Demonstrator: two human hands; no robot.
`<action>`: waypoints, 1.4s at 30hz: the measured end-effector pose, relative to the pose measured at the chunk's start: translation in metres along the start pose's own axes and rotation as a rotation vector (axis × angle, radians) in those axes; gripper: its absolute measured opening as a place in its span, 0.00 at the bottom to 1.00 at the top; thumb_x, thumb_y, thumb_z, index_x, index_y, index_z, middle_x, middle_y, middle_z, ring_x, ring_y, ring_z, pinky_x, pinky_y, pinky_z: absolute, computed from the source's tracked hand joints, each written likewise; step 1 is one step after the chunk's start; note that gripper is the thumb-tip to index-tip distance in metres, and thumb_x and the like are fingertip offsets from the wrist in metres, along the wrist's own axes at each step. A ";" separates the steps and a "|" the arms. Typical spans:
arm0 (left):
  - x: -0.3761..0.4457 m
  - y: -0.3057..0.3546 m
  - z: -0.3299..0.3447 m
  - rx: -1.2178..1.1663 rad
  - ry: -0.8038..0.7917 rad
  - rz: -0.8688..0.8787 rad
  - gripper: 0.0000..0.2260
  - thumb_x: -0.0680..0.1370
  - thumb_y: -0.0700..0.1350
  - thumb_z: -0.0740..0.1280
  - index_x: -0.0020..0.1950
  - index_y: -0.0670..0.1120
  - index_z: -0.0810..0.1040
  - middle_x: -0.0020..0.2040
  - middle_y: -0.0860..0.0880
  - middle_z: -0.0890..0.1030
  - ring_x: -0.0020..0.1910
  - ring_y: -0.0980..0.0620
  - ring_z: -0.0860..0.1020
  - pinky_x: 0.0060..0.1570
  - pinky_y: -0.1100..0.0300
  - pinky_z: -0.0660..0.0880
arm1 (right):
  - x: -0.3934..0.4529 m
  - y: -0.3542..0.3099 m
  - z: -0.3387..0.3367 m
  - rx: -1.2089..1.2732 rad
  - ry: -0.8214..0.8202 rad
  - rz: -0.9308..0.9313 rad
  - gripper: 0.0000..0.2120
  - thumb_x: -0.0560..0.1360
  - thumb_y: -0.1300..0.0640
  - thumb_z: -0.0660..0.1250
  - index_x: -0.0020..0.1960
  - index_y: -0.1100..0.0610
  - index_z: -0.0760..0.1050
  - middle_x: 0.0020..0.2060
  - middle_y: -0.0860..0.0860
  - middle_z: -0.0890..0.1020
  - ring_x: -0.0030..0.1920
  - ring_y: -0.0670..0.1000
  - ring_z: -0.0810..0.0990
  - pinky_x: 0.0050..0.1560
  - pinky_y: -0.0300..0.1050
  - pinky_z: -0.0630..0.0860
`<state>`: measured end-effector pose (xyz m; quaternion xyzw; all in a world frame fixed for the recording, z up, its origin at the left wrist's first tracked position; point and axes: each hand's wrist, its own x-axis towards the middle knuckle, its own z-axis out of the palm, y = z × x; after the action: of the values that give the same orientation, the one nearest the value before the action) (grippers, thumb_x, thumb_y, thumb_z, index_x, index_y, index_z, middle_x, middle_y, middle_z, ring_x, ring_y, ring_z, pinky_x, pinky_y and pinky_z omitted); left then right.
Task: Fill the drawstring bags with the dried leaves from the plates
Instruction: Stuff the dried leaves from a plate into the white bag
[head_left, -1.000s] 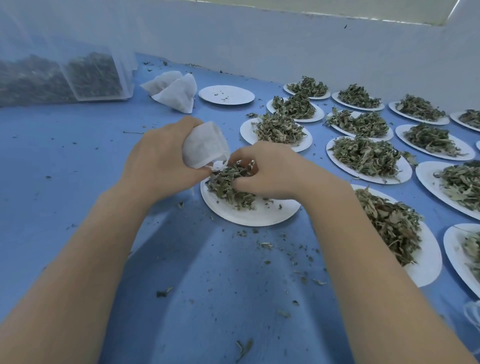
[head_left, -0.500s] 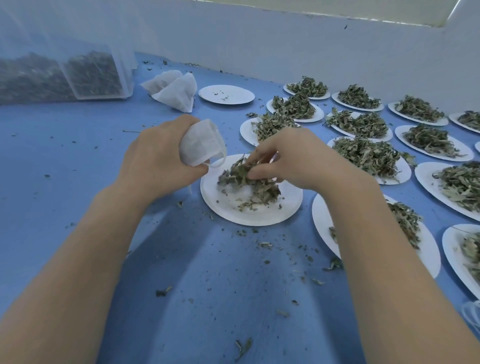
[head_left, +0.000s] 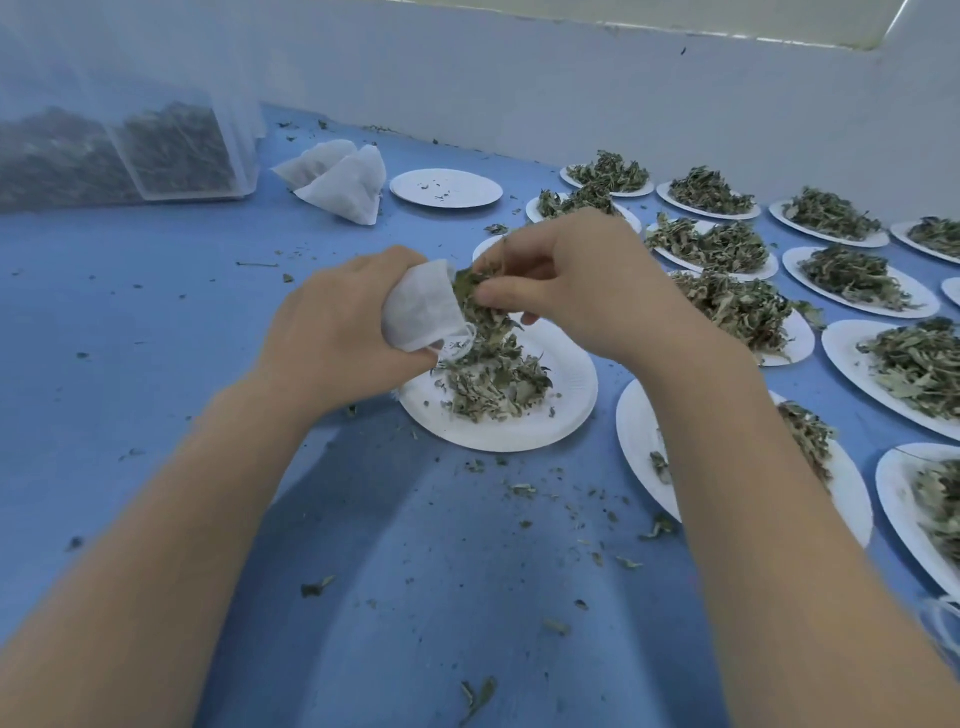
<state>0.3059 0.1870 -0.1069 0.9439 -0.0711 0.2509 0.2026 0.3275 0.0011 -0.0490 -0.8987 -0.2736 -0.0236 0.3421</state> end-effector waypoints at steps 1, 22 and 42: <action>0.000 0.002 0.001 -0.019 0.011 0.001 0.23 0.64 0.53 0.73 0.57 0.52 0.73 0.43 0.55 0.73 0.45 0.45 0.75 0.43 0.54 0.70 | 0.001 -0.001 0.002 -0.025 -0.011 -0.014 0.04 0.71 0.54 0.72 0.44 0.46 0.79 0.33 0.42 0.79 0.32 0.42 0.77 0.42 0.31 0.72; -0.002 0.015 0.001 -0.318 0.142 -0.069 0.13 0.63 0.56 0.70 0.45 0.60 0.71 0.34 0.64 0.76 0.37 0.72 0.72 0.36 0.78 0.65 | 0.002 -0.008 0.010 0.022 0.033 -0.097 0.07 0.73 0.55 0.70 0.46 0.43 0.82 0.29 0.34 0.76 0.32 0.33 0.74 0.37 0.25 0.67; -0.001 0.011 -0.001 -0.315 0.177 -0.111 0.15 0.64 0.59 0.69 0.48 0.61 0.74 0.39 0.64 0.77 0.40 0.66 0.74 0.39 0.77 0.66 | 0.000 -0.010 -0.004 -0.104 0.178 -0.054 0.06 0.74 0.57 0.70 0.49 0.50 0.83 0.34 0.42 0.78 0.35 0.41 0.77 0.45 0.26 0.71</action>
<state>0.3020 0.1772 -0.1031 0.8772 -0.0394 0.3070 0.3670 0.3228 0.0043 -0.0404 -0.9018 -0.2647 -0.1269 0.3171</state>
